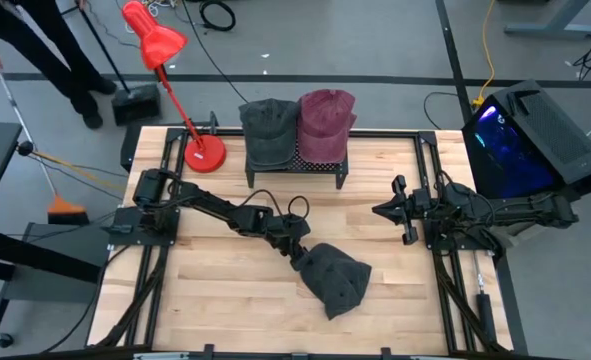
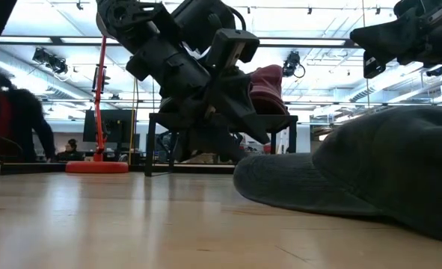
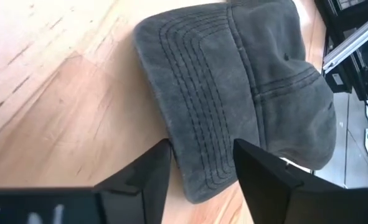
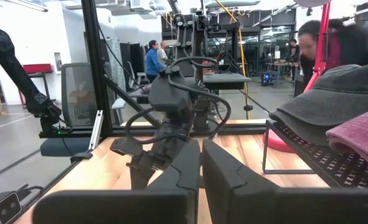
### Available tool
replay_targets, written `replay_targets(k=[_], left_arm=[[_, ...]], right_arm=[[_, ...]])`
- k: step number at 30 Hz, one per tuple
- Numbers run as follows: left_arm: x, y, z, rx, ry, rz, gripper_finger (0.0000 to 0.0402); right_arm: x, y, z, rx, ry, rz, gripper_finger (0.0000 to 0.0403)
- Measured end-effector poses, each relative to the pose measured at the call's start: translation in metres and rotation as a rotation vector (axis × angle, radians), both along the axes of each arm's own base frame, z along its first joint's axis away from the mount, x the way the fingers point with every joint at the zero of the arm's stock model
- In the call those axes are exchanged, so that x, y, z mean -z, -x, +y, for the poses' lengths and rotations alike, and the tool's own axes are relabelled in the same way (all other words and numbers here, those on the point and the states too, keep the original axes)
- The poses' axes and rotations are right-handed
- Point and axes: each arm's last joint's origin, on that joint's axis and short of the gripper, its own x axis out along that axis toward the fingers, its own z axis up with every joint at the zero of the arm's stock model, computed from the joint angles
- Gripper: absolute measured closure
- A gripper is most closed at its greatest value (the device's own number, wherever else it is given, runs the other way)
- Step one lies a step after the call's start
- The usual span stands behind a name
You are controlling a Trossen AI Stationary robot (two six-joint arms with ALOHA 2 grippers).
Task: Pick & Place hat
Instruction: Stack the black cap on top of the black cap on the shelf
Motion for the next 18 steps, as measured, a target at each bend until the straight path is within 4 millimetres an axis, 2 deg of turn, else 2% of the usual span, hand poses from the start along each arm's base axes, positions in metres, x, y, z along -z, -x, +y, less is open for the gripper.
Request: replay_targets(k=[10,18], left_arm=[[0.0029,-0.0007,-0.0005,0.037,-0.018,-0.008,0.0278],[0.0023,-0.0011,-0.0007,0.063,-0.043,-0.027,0.0381]], right_arm=[[0.0,0.0,0.0,0.0,0.0,0.0,0.038],[0.0,0.0,0.0,0.0,0.0,0.0,0.038]])
